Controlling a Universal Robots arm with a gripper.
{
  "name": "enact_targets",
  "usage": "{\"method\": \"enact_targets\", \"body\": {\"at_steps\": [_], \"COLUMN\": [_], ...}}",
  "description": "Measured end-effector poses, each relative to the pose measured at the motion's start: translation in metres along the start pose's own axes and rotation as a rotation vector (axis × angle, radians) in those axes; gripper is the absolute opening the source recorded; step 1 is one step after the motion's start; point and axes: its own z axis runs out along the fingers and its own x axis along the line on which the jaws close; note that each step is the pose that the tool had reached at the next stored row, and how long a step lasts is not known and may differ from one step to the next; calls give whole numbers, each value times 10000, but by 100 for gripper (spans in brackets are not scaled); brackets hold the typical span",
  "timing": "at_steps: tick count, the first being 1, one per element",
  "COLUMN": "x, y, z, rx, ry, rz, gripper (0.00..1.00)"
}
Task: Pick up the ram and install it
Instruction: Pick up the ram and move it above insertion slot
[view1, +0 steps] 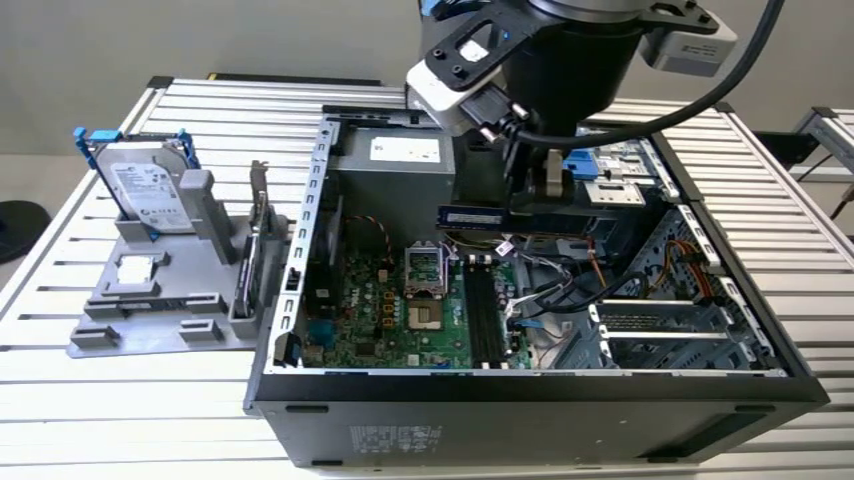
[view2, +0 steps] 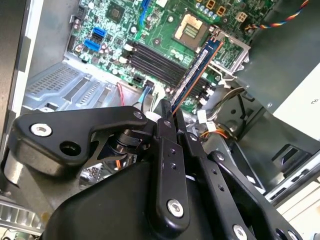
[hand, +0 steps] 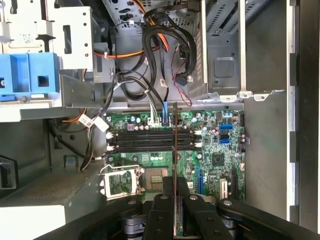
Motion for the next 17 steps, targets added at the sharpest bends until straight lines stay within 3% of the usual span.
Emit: {"method": "enact_targets", "body": {"at_steps": [8, 17], "x": [9, 13], "y": [102, 112], "z": [2, 2], "rx": [0, 0], "ry": [1, 0], "rz": [24, 25], "gripper": [0, 0]}}
